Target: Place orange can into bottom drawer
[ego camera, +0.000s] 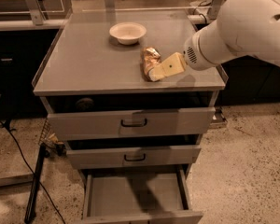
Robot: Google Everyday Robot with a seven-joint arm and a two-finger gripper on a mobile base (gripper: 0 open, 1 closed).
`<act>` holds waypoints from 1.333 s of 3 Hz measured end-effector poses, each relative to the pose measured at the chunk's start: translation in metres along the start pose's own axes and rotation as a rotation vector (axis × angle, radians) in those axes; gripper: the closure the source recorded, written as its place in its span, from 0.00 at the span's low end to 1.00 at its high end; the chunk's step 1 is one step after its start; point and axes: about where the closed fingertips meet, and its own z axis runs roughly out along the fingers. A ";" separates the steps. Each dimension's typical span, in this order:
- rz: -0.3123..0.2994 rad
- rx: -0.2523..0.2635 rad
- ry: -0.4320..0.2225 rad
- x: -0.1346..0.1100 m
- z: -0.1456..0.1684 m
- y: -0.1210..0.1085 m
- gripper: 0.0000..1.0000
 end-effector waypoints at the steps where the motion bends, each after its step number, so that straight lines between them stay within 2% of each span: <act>1: 0.012 -0.047 -0.035 -0.011 0.018 0.011 0.00; 2: 0.013 -0.084 -0.058 -0.024 0.048 0.022 0.00; 4: 0.000 -0.076 -0.047 -0.036 0.090 0.025 0.00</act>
Offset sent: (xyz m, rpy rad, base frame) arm 0.0511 0.0532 -0.0288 0.1211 -0.0176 0.0753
